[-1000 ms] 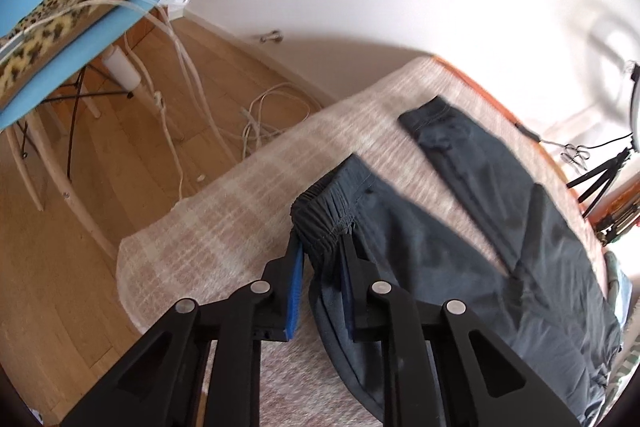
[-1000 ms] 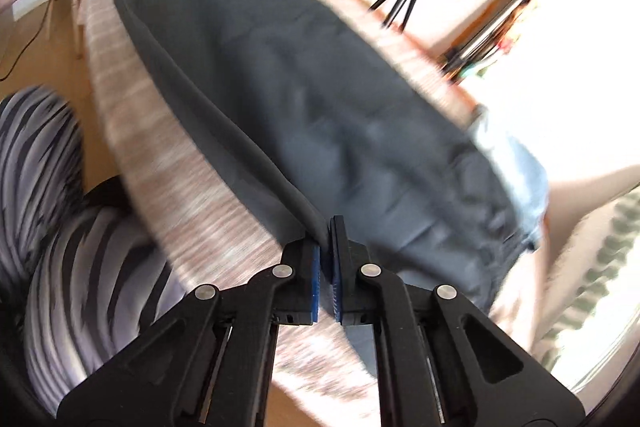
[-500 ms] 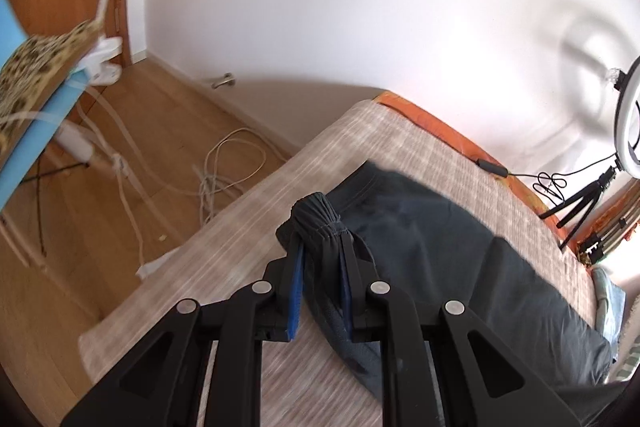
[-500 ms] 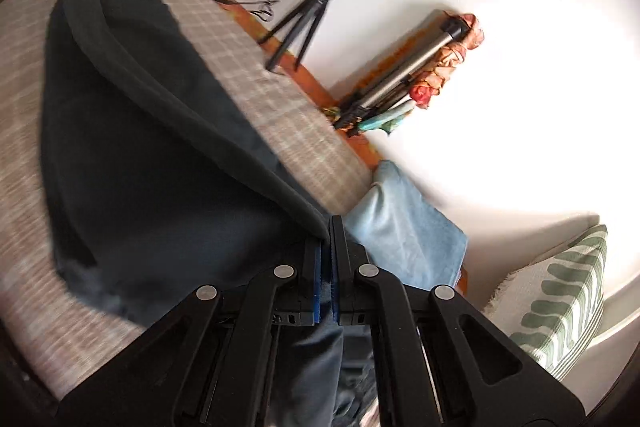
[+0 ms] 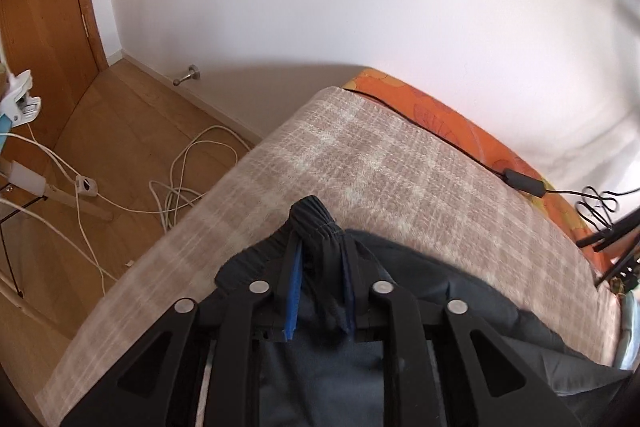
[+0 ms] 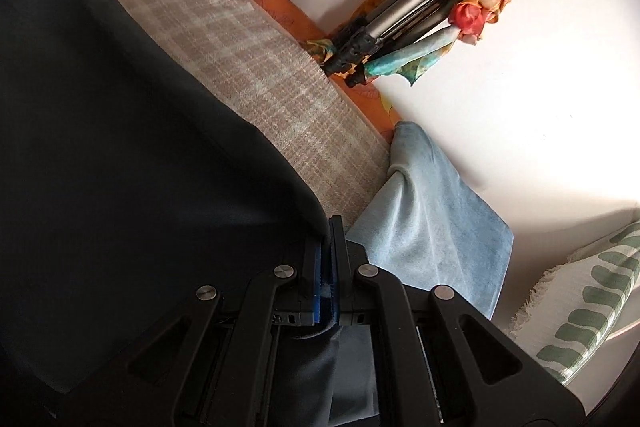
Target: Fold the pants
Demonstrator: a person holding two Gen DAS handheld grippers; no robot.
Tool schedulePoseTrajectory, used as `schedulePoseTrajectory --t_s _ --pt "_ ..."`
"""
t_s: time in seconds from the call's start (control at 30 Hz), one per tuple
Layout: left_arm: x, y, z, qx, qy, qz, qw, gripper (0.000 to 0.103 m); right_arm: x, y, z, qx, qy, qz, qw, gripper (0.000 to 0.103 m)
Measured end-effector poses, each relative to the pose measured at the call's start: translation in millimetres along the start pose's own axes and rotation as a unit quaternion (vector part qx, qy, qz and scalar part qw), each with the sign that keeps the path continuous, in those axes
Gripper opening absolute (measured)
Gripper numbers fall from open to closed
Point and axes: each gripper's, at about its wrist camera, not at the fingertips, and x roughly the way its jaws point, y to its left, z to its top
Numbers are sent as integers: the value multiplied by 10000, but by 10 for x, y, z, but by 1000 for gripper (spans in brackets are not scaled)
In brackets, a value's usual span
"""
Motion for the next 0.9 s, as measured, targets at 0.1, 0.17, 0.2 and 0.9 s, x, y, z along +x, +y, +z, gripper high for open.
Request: schedulePoseTrajectory --t_s 0.1,0.17,0.2,0.9 --pt "78 -3 98 -100 44 50 9999 29 183 33 8 -38 145 6 9999 3" --pt "61 65 192 -116 -15 171 9998 40 257 58 -1 -60 238 13 9997 3" --pt "33 103 229 -110 -83 253 9996 41 294 74 -4 -87 285 -2 9996 3" --pt "8 536 -247 183 353 -318 9987 41 -1192 1015 9 -551 -773 1545 9834 71"
